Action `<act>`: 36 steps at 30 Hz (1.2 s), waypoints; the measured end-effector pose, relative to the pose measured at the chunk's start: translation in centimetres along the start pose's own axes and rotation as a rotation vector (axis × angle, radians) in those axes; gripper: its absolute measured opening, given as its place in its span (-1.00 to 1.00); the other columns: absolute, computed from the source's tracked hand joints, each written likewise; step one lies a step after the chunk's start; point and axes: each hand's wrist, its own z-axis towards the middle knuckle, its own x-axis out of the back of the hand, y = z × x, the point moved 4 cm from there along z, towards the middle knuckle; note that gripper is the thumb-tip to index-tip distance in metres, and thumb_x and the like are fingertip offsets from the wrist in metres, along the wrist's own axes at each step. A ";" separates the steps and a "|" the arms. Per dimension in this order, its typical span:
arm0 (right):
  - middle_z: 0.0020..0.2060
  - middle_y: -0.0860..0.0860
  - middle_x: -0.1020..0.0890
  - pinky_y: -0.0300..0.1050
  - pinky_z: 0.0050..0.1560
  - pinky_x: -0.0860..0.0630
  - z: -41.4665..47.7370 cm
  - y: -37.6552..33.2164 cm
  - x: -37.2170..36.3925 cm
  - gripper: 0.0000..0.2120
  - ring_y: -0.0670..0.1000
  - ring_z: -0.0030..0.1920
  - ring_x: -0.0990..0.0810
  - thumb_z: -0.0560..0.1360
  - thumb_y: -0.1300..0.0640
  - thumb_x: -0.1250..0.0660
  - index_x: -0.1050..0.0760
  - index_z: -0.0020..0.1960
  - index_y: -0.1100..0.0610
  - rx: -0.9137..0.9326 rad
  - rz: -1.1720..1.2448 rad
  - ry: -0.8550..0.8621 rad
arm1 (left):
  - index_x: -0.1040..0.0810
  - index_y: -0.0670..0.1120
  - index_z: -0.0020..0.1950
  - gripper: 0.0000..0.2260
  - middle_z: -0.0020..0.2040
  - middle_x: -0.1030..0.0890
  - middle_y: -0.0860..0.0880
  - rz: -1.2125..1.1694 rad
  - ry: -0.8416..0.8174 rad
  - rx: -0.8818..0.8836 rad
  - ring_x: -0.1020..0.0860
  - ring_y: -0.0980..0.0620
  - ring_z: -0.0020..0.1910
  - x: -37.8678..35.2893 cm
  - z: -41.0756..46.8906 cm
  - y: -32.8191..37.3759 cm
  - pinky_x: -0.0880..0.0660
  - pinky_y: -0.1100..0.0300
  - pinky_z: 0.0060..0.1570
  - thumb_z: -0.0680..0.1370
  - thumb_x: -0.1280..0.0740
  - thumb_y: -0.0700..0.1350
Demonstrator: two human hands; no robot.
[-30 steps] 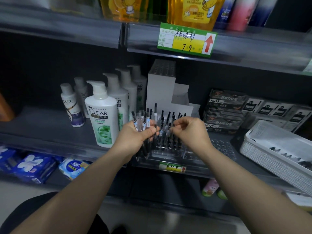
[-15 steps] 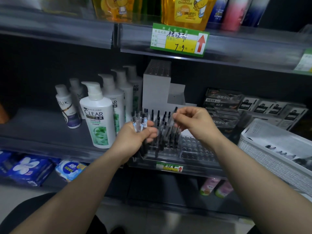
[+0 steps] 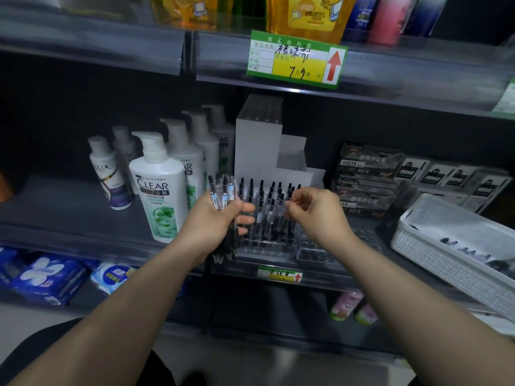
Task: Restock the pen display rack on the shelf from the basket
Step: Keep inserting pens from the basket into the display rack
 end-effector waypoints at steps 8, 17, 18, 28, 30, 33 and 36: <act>-0.36 0.08 -0.64 -0.04 -0.19 -0.57 -0.3 -0.1 -1.5 -0.80 0.05 -0.29 -0.61 0.51 0.14 -0.35 -0.57 -0.25 0.21 0.072 -0.212 -0.049 | -0.60 -0.09 0.04 -0.90 -0.09 -0.68 -0.13 -0.039 0.025 -0.042 -0.69 0.00 -0.17 0.0 -0.2 0.2 -0.64 0.12 -0.09 0.60 -0.29 -0.18; -0.30 0.08 -0.66 -0.02 -0.13 -0.58 -0.6 0.0 -1.5 -0.86 0.05 -0.25 -0.62 0.49 0.13 -0.39 -0.60 -0.14 0.22 0.036 -0.193 0.000 | -0.58 -0.05 0.01 -0.88 -0.05 -0.70 -0.05 -0.048 0.002 -0.026 -0.69 0.03 -0.07 -0.1 -0.3 0.1 -0.63 0.17 -0.07 0.61 -0.26 -0.21; -0.30 0.08 -0.66 -0.03 -0.13 -0.58 -0.6 0.0 -1.5 -0.86 0.05 -0.25 -0.62 0.49 0.13 -0.40 -0.61 -0.14 0.21 0.033 -0.188 0.000 | -0.59 -0.08 0.03 -0.89 -0.05 -0.70 -0.06 -0.050 0.002 -0.025 -0.69 0.02 -0.07 0.0 -0.3 0.0 -0.63 0.16 -0.07 0.61 -0.27 -0.21; -0.30 0.02 -0.65 -0.12 -0.11 -0.60 -0.6 -0.1 -1.1 -0.90 0.00 -0.23 -0.63 0.45 0.15 -0.42 -0.60 -0.16 0.19 -0.026 -0.155 -0.045 | -0.61 -0.17 0.09 -0.87 -0.03 -0.71 -0.11 -0.089 -0.073 0.024 -0.69 -0.03 -0.02 -0.6 -0.4 -0.5 -0.62 0.15 0.01 0.58 -0.31 -0.24; -0.30 -0.01 -0.64 -0.09 -0.10 -0.61 -0.8 -0.1 -0.7 -0.93 -0.02 -0.23 -0.63 0.44 0.18 -0.41 -0.60 -0.14 0.19 -0.028 -0.145 -0.038 | -0.60 -0.17 0.11 -0.86 -0.02 -0.71 -0.11 -0.086 -0.112 0.033 -0.69 -0.03 -0.02 -0.8 -0.5 -0.6 -0.61 0.16 0.01 0.58 -0.31 -0.23; -0.31 -0.11 -0.61 -0.17 -0.13 -0.58 -0.9 -0.7 0.4 -0.95 -0.12 -0.28 -0.58 0.46 0.19 -0.38 -0.61 -0.09 0.11 0.003 -0.108 0.005 | -0.60 -0.16 0.10 -0.86 -0.02 -0.71 -0.10 -0.079 -0.177 0.020 -0.69 -0.03 -0.02 -1.5 -0.7 -0.5 -0.62 0.17 0.00 0.58 -0.30 -0.25; -0.24 -0.04 -0.65 -0.14 -0.11 -0.56 -0.9 -1.9 1.1 -0.94 -0.01 -0.22 -0.60 0.49 0.17 -0.38 -0.61 -0.10 0.03 0.012 0.112 -0.037 | -0.61 -0.14 0.07 -0.88 -0.04 -0.72 -0.09 -0.058 -0.226 0.010 -0.69 -0.02 -0.03 -2.1 -1.0 -0.5 -0.61 0.18 -0.02 0.57 -0.31 -0.25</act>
